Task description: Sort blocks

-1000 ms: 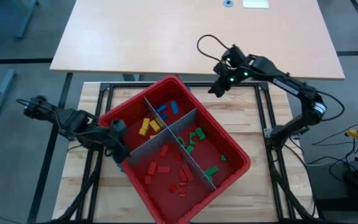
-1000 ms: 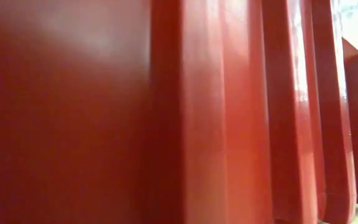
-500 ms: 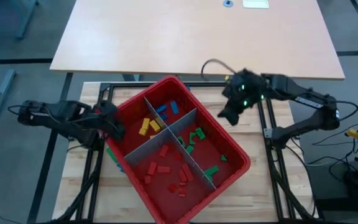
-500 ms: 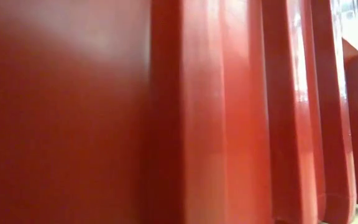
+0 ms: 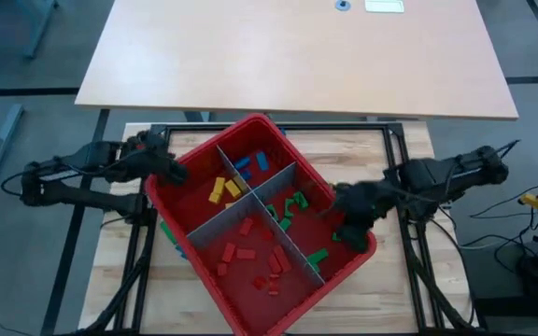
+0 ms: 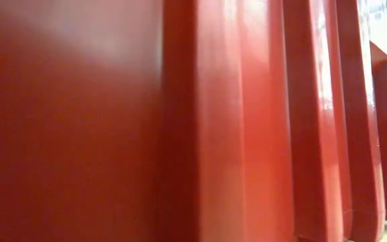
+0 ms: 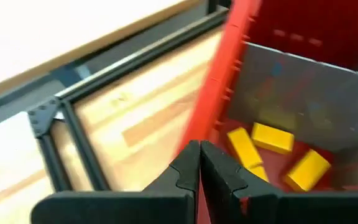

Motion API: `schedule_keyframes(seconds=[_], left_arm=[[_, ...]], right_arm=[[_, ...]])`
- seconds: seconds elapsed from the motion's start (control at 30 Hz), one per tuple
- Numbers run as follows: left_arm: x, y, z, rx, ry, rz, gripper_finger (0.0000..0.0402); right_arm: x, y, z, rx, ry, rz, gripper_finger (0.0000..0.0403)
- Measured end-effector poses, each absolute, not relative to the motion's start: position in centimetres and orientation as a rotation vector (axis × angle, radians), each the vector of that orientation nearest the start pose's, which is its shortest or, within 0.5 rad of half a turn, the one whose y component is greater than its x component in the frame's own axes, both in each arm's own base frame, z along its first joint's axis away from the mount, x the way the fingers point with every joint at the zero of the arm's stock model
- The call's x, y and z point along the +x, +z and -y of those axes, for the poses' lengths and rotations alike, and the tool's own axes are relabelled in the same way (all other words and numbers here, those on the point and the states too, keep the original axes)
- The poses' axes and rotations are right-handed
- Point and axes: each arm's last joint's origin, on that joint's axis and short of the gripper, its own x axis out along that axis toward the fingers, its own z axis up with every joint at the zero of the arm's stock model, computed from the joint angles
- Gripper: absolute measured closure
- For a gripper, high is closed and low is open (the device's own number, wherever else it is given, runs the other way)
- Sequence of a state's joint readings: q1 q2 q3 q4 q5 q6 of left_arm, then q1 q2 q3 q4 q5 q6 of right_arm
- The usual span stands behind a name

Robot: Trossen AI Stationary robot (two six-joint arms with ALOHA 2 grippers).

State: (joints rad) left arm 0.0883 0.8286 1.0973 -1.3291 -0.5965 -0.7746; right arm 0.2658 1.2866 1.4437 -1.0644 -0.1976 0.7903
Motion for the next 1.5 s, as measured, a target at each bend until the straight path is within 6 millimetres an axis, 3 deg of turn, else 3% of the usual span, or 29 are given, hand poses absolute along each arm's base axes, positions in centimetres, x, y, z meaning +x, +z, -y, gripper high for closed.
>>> schedule_keyframes(seconds=[0.27, 0.6, 1.23, 1.5], left_arm=[[10.1, 34.2, -3.8, -0.353, 1.101, -0.716, 0.0402], [9.8, 34.1, -5.0, -0.314, 1.177, -0.772, 0.0402], [10.0, 31.6, -6.6, -0.295, 1.232, -0.946, 0.0402], [9.9, 29.9, -6.9, -0.343, 1.194, -1.046, 0.0402]], right_arm=[[21.7, 37.6, -10.6, 0.641, 0.117, -1.082, 0.0403], [22.4, 34.6, -14.3, 0.575, 0.157, -1.241, 0.0403], [20.8, 33.6, -17.4, 0.62, 0.17, -1.339, 0.0403], [21.2, 32.5, -17.5, 0.628, 0.134, -1.352, 0.0403]])
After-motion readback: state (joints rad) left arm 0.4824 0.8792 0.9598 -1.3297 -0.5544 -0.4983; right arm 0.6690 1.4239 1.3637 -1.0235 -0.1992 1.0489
